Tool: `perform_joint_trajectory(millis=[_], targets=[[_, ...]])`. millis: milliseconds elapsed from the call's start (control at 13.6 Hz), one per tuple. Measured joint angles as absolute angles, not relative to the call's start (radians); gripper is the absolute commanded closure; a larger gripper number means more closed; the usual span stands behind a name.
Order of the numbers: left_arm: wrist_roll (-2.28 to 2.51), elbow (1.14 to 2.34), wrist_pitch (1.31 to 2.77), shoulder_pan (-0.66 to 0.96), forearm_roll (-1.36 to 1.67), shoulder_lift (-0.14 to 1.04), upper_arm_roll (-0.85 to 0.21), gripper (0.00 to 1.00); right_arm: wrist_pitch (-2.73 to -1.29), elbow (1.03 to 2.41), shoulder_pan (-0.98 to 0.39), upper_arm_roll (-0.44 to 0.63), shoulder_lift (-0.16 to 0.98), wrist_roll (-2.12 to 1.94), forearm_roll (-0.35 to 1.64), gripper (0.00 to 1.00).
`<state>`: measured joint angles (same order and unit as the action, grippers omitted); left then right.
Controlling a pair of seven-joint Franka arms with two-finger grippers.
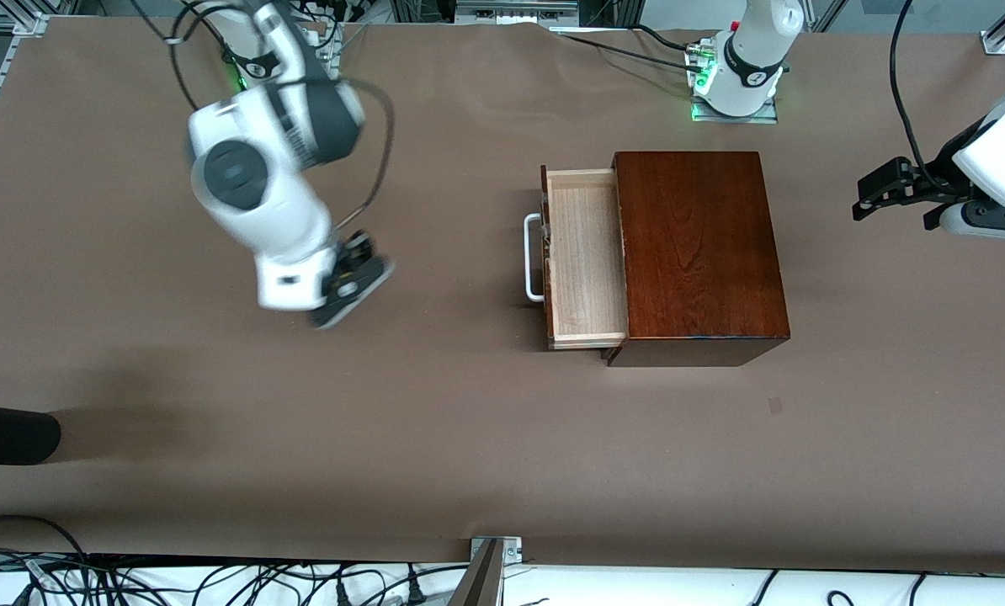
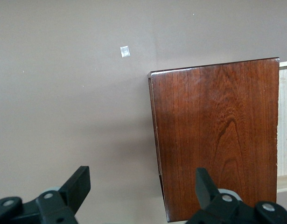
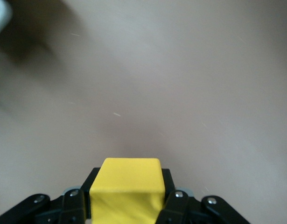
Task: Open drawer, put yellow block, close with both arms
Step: 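Carry the yellow cube with the right gripper over the open drawer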
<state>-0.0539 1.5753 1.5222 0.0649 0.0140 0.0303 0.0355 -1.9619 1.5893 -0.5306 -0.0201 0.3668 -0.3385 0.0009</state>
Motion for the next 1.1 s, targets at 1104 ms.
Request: perform_joint_trajectory(millis=[1104], targets=[[-0.054,1.568,1.522,0.064,0.014,0.03,0.036,0.0,-1.971,1.152,-1.019,-0.018,0.715,-0.375,-0.12,1.0]])
